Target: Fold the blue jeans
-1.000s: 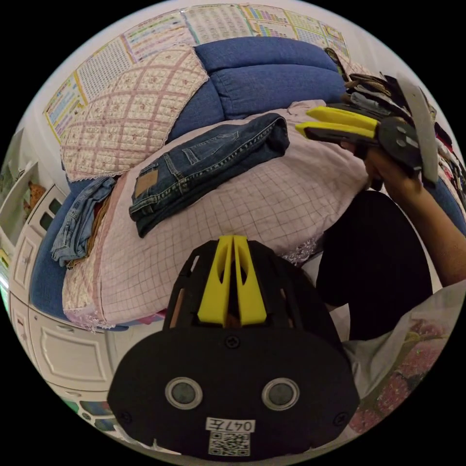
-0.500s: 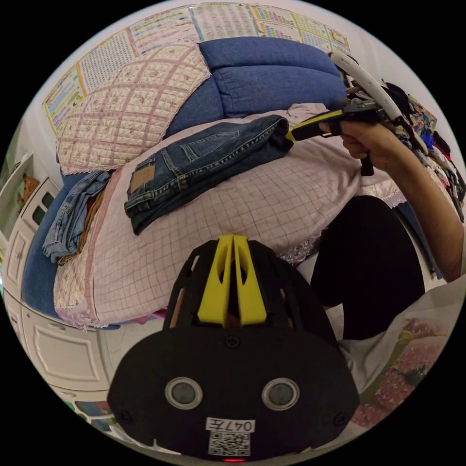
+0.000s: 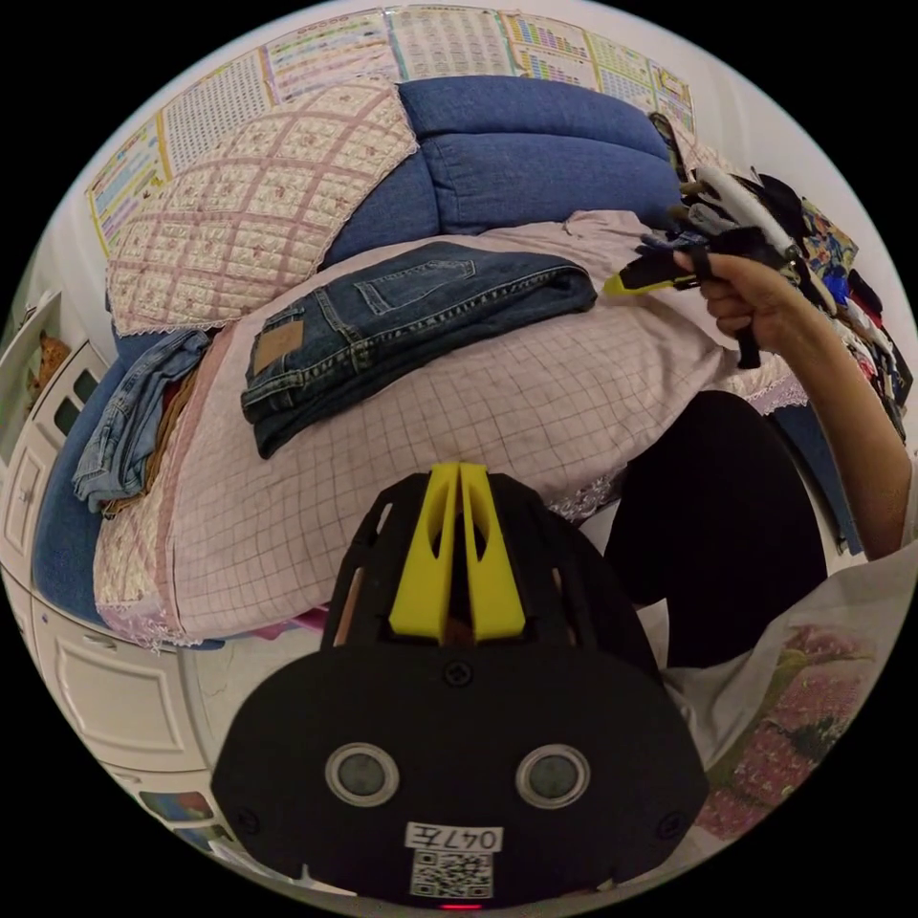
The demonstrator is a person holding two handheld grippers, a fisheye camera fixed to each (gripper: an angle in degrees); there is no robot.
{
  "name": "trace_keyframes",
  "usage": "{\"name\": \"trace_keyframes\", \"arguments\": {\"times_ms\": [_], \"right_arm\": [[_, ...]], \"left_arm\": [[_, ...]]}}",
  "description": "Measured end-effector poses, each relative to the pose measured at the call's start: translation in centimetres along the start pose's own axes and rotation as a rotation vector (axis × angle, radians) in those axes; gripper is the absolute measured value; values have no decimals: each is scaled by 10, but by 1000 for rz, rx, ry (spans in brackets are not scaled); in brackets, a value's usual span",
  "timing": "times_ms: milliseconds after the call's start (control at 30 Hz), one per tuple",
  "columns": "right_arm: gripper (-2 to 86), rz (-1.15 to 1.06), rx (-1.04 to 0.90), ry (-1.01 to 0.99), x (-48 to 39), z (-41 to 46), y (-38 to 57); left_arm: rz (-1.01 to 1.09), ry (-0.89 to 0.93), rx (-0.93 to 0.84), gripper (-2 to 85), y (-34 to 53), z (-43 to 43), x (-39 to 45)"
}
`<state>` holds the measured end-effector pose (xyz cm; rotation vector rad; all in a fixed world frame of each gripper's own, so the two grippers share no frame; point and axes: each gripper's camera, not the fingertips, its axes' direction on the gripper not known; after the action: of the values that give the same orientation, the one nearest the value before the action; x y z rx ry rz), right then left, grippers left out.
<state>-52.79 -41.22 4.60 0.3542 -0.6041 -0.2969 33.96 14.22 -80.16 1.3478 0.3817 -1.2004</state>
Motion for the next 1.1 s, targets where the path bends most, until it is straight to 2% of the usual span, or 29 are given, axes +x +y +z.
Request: {"name": "trace_keyframes", "arguments": {"times_ms": [67, 100, 233, 333, 400, 467, 533, 600, 667, 767, 867, 933, 1100], "right_arm": [[74, -77, 125, 47, -35, -25, -7], [81, -182, 160, 34, -65, -31, -16], [75, -560, 81, -127, -176, -1, -49], [69, -765, 50, -135, -243, 31, -65], [67, -846, 49, -74, -270, 54, -73], [66, -903, -13, -17, -287, 83, -83], [59, -948, -161, -25, -295, 119, -95], [38, -954, -174, 18, -291, 132, -100], [20, -973, -165, 5, -281, 129, -106], [7, -861, -77, -60, -235, 89, -134], [3, -645, 90, -98, -142, 19, -174], [1, -470, 191, -86, -45, -36, -197], [1, -172, 294, 7, 147, -118, -185]], "left_arm": [[0, -2, 0, -10, 1, 2, -1], [2, -6, -2, -10, 1, 3, -2], [7, -12, 2, -10, 2, 6, -5], [2, -3, 8, -10, 2, 6, -10], [-1, 2, 9, -10, 1, 7, -13], [1, 0, 10, -10, -1, 8, -15], [6, -10, 12, -10, -4, 10, -17], [10, -18, 12, -10, -7, 11, -19], [13, -23, 10, -10, -11, 12, -21], [13, -15, 9, -10, -17, 14, -29], [6, 2, 9, -10, -25, 17, -38], [7, 1, 6, -10, -33, 19, -43], [36, -5, -1, -10, -52, 22, -53]]}}
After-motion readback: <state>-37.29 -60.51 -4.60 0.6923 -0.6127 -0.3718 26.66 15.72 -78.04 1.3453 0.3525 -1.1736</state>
